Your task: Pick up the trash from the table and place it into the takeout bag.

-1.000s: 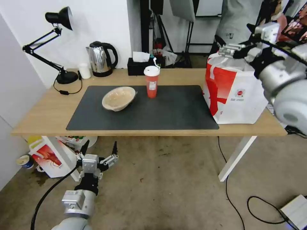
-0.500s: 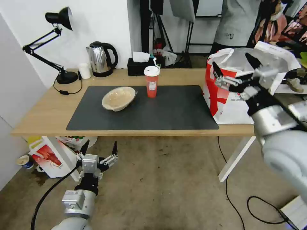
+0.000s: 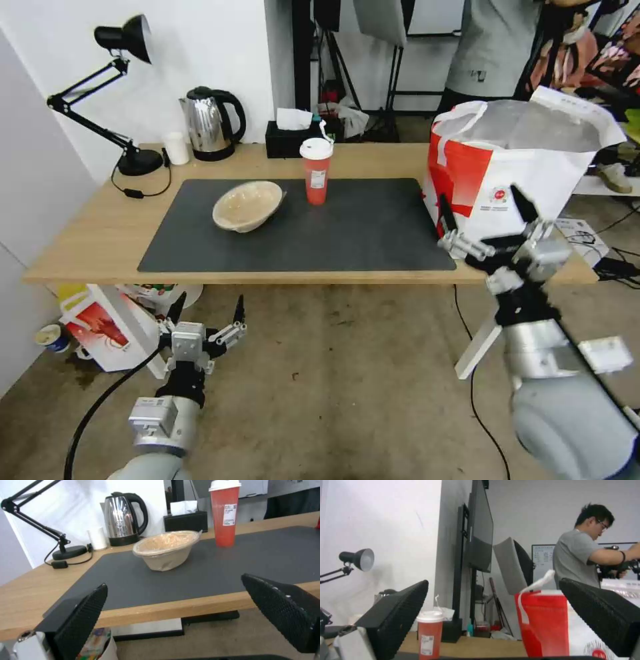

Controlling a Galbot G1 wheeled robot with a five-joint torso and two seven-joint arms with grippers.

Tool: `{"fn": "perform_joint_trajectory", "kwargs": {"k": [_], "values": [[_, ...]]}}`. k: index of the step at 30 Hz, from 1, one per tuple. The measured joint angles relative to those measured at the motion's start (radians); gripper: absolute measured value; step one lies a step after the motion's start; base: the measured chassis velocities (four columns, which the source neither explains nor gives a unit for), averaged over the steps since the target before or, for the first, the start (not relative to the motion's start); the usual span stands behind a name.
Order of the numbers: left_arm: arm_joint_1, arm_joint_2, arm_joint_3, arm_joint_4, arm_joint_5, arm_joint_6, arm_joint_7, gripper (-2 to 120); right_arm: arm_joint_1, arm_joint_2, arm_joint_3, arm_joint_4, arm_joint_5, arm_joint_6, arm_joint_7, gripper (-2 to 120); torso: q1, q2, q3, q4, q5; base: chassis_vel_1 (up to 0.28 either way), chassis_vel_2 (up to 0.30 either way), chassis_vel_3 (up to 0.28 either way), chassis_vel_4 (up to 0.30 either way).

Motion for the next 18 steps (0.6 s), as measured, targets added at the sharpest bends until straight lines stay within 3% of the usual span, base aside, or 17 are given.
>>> {"fn": "perform_joint_trajectory", "kwargs": {"k": [5, 7, 18], "values": [[0.000, 0.000, 0.000, 0.000, 0.000, 0.000, 0.000, 100, -0.045, 0.070, -0.029, -0.008, -0.060, 0.032, -0.005, 100, 0.000, 0.000, 0.000, 0.0000, -0.0002, 0.000, 0.000, 0.000, 0.000], [0.000, 0.000, 0.000, 0.000, 0.000, 0.000, 0.000, 100, -0.089, 0.148, -0.073, -0.031, -0.135, 0.083, -0.008, 100, 0.000, 0.000, 0.000, -0.0001, -0.0001, 0.000, 0.000, 0.000, 0.000], [0.000, 0.000, 0.000, 0.000, 0.000, 0.000, 0.000, 100, -0.126, 0.235, -0.142, -0.114, -0.269, 0.190, -0.022, 100, 0.000, 0.000, 0.000, -0.0001, 0.0001, 0.000, 0.000, 0.000, 0.000]]}}
